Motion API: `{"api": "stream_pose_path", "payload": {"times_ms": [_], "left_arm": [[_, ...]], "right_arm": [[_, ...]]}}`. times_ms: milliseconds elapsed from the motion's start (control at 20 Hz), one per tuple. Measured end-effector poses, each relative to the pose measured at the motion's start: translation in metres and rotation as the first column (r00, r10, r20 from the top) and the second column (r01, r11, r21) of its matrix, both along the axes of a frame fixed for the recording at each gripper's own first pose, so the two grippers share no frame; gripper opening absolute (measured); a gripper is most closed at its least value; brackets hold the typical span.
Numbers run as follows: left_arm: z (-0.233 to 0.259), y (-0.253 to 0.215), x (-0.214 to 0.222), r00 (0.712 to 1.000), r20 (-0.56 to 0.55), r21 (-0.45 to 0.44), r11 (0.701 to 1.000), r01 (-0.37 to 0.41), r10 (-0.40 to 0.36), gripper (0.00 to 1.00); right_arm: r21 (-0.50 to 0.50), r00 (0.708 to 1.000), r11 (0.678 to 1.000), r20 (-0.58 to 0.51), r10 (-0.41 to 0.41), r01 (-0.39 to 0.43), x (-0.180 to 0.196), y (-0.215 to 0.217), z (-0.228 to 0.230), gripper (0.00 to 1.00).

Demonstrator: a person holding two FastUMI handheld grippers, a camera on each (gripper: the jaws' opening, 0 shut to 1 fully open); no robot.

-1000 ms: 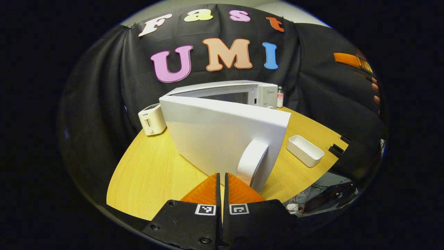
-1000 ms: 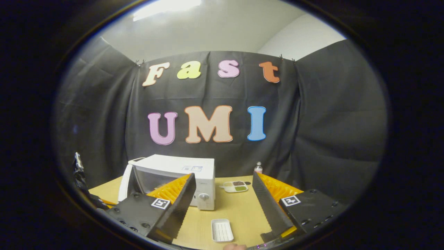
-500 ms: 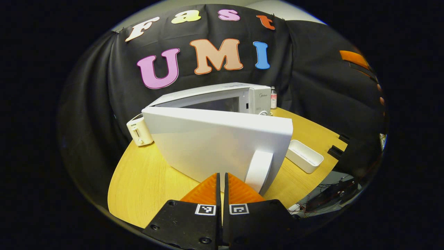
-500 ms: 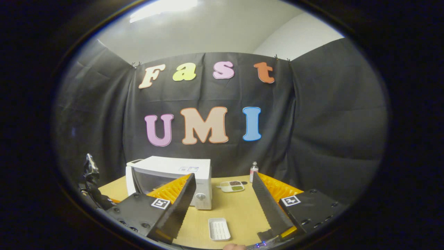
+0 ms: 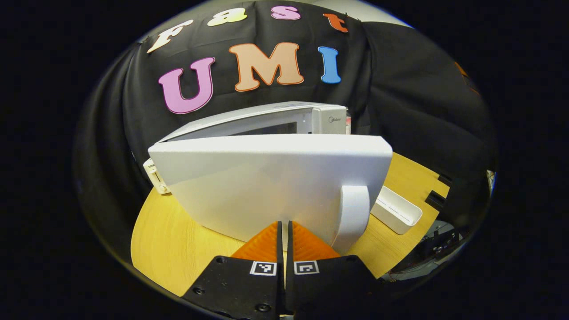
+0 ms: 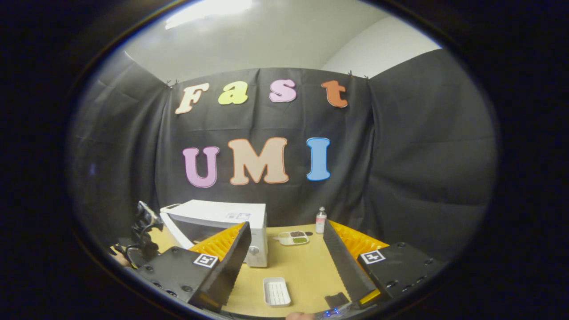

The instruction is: Open the microwave oven with the left hand, put the food in, and close the microwave oven.

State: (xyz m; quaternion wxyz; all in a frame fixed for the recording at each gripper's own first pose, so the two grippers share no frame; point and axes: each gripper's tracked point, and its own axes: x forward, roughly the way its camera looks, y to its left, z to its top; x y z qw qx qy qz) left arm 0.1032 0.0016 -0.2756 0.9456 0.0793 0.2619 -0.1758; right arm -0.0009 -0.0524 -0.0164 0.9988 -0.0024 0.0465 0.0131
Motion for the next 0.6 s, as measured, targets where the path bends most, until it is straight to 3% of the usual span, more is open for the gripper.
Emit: {"api": "stream_pose_path", "payload": {"times_ms": [600], "left_arm": [[0.005,-0.034,0.095,1.0,0.016,0.033,0.999,0.02,-0.02,0.0]], "right_arm": [[-0.021,1.0,1.0,-0.027,0.0,0.0,0.0,-0.005,-0.007,0.92]]}}
